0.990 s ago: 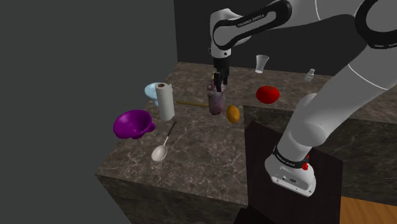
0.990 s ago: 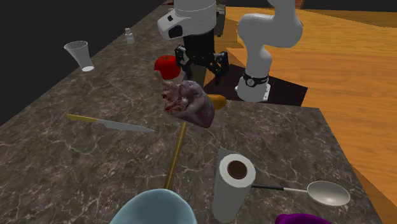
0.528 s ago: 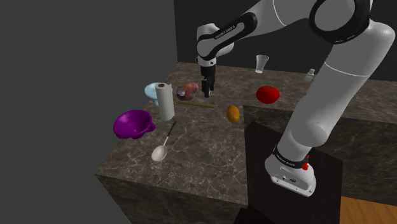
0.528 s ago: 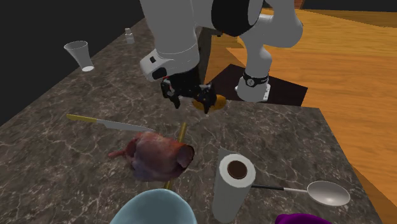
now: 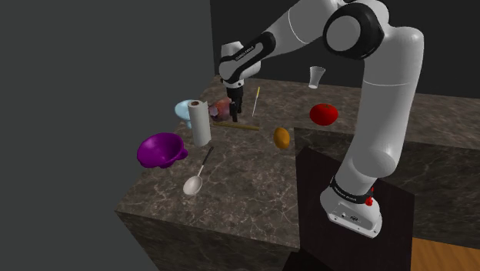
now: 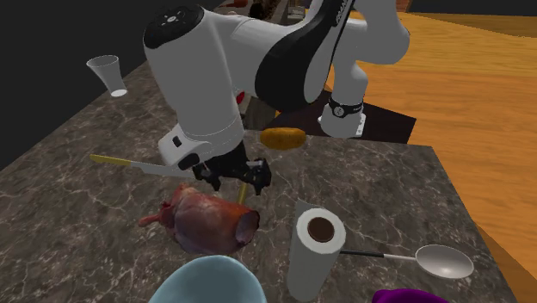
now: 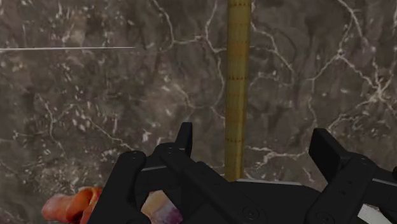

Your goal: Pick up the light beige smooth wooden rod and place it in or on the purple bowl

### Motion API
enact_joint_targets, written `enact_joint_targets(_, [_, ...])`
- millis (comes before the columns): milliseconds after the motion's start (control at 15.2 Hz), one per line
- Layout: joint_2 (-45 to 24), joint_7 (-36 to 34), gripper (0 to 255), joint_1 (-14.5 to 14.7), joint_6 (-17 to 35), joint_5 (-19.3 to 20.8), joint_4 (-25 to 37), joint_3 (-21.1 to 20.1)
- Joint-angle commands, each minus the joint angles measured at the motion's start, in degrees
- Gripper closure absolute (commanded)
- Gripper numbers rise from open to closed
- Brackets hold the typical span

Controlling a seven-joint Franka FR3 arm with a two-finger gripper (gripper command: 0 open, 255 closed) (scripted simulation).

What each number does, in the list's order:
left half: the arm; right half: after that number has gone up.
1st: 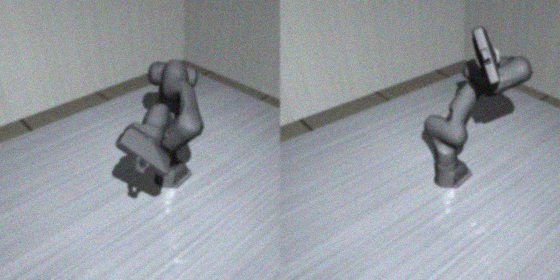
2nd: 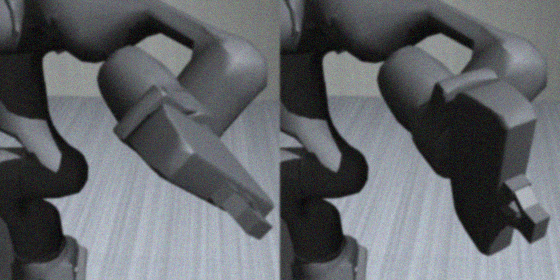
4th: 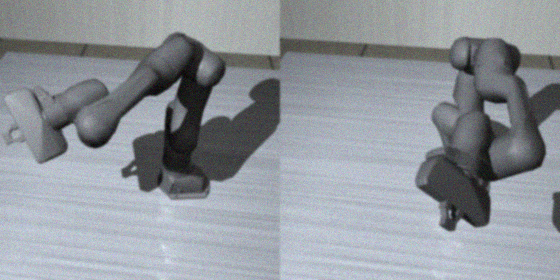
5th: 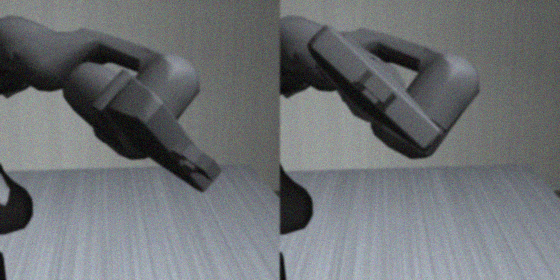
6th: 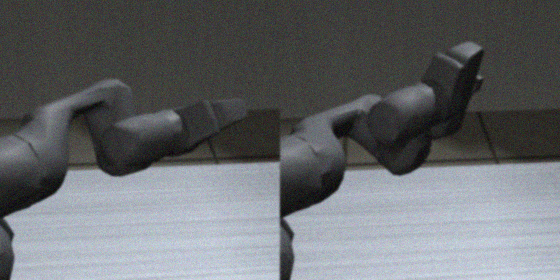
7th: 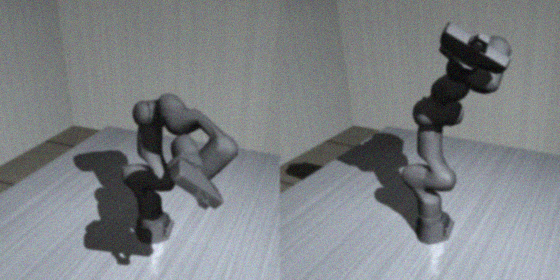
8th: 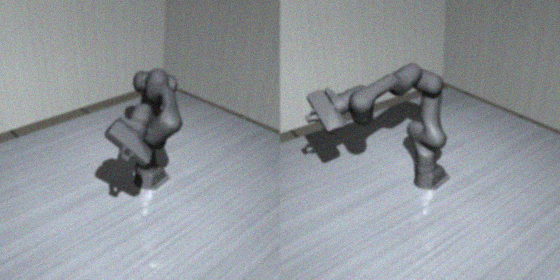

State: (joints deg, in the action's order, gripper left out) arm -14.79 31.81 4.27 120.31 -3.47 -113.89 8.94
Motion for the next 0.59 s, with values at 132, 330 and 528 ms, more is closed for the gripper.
enact_joint_targets(132, [-4.79,1.70,0,-0.08,2.23,-0.63,2.88,-0.68])
enact_joint_targets(330, [-5.82,1.85,0,-0.12,4.29,-0.87,1.84,-0.79])
enact_joint_targets(528, [-6.76,2.00,0,-0.16,6.04,-1.09,1.01,-0.89])
